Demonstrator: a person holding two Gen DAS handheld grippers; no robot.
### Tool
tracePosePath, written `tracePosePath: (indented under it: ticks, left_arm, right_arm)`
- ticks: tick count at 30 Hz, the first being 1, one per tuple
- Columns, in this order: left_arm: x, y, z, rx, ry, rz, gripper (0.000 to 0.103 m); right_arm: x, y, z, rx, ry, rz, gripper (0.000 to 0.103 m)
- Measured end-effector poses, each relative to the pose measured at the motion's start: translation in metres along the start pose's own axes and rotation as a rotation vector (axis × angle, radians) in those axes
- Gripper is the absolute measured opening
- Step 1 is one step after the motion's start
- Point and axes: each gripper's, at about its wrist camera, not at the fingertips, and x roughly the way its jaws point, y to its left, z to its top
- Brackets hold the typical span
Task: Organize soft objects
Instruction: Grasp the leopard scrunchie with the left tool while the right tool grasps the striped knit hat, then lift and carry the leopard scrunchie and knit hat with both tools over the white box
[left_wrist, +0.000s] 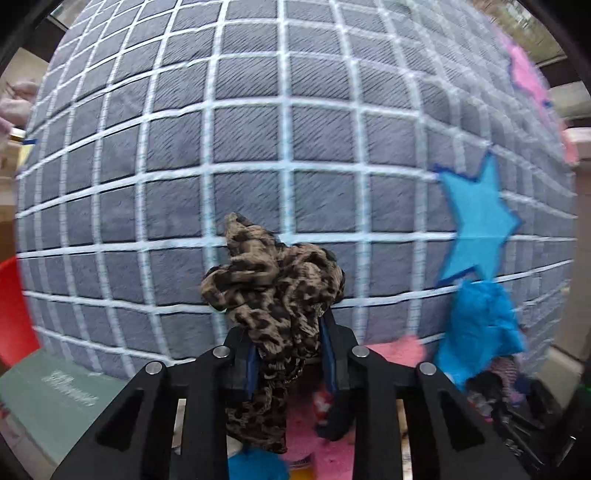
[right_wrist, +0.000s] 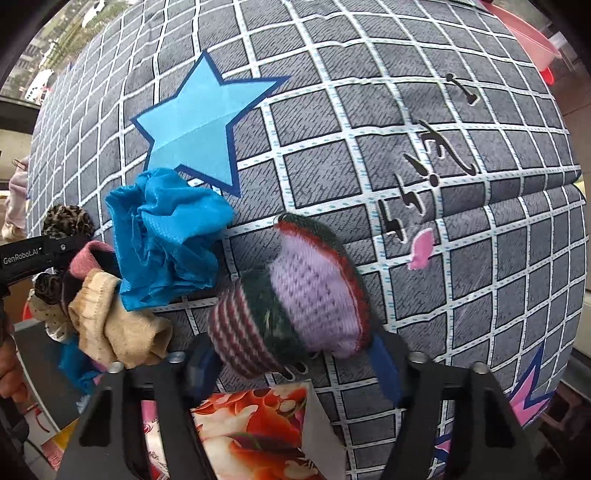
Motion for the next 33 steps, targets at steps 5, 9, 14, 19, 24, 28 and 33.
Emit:
tracePosePath:
  ticks: [5,9,14,19,24,28,33]
  left_arm:
    - [-0.006,-0.005,-0.008,0.018,-0.094,-0.003,0.028]
    - [-0.023,-0.011,-0.025,0.054,-0.162,0.025,0.028]
    - [-0.037,-0.026,-0.039,0.099,-0.198,0.017,0.028]
    - [-0.061,-0.043,-0.057,0.12,-0.204,-0.017,0.028]
    - [-0.075,-0.066,-0.081,0.162,-0.213,-0.025,0.028]
    - [-0.077,-0.092,-0.111,0.213,-0.211,-0.066,0.028]
    - [-0.076,-0.109,-0.161,0.251,-0.207,-0.086,0.028]
  right_arm:
    - [-0.02,-0.011,-0.008,-0.017,-0.042,0.017,0.056]
    - [-0.037,-0.016,-0.012,0.012,-0.066,0.055,0.056]
    - [-0.06,-0.032,-0.014,0.02,-0.085,0.075,0.056]
    - [-0.071,-0.042,-0.014,0.03,-0.105,0.087,0.056]
    - [-0.086,-0.057,-0.03,0.031,-0.122,0.107,0.056]
    - [-0.102,-0.07,-0.048,0.003,-0.138,0.113,0.056]
    - [-0.112,-0.083,-0.069,-0.039,-0.137,0.115,0.056]
